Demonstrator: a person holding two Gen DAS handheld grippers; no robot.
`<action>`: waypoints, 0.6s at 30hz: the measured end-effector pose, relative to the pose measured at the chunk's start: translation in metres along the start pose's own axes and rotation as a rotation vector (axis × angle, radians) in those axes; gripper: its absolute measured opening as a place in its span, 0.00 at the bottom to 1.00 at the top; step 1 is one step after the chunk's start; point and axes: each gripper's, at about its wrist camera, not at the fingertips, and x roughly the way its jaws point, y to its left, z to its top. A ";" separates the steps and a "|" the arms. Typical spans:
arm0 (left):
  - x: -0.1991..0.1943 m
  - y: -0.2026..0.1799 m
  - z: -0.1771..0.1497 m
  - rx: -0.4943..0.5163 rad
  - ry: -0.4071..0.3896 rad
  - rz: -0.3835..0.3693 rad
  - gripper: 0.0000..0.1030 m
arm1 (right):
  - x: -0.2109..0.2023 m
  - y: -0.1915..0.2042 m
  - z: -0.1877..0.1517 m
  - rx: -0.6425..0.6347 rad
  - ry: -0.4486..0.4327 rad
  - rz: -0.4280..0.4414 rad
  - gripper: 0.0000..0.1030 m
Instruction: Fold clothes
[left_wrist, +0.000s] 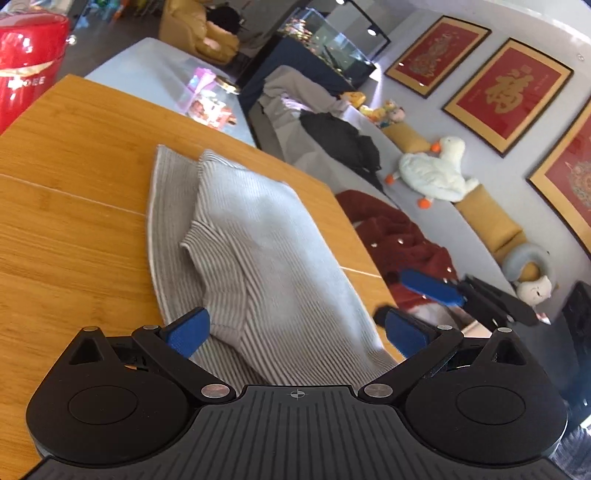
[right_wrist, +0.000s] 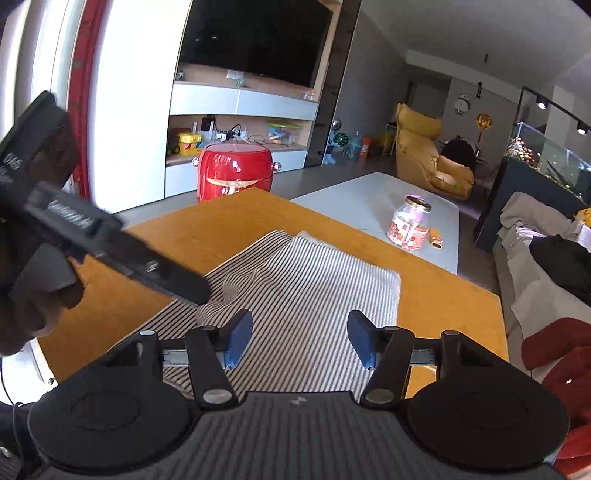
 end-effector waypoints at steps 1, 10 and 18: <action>0.002 0.005 0.001 -0.023 -0.005 0.005 1.00 | 0.002 0.011 -0.002 -0.006 0.014 0.016 0.57; -0.019 0.026 -0.012 -0.056 -0.080 0.042 1.00 | 0.066 0.096 0.002 -0.299 0.080 -0.100 0.57; -0.041 0.033 -0.029 -0.065 -0.129 -0.107 1.00 | 0.095 0.044 0.021 -0.153 0.198 -0.028 0.25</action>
